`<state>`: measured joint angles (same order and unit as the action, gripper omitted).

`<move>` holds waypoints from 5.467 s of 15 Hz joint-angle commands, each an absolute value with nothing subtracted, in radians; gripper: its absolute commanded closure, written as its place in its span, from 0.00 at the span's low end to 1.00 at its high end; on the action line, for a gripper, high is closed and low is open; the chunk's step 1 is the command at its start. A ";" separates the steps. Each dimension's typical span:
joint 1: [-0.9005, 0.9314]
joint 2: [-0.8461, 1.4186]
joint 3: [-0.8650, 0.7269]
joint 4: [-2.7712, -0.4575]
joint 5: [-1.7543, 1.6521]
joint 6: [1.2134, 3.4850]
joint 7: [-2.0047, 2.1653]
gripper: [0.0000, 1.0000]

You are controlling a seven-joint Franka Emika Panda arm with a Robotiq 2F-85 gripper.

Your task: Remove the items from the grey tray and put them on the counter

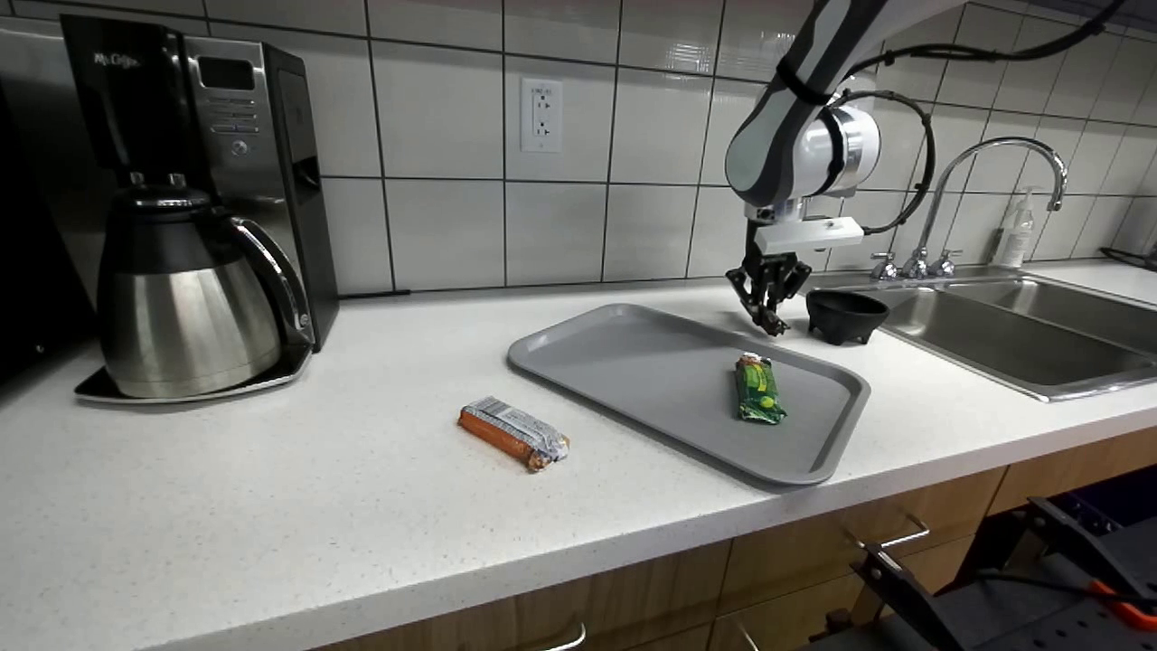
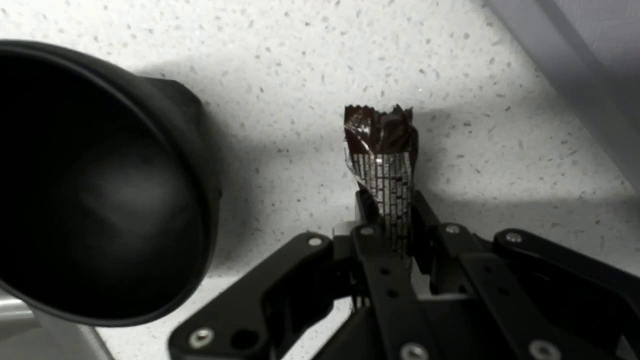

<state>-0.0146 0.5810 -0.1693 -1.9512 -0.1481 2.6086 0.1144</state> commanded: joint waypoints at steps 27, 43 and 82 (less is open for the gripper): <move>0.133 0.253 -0.170 -2.246 -0.216 2.589 0.328 0.00; 0.152 0.088 -0.089 -2.498 -0.244 2.537 0.641 0.00; 0.144 0.256 -0.084 -2.468 -0.123 2.565 0.608 0.84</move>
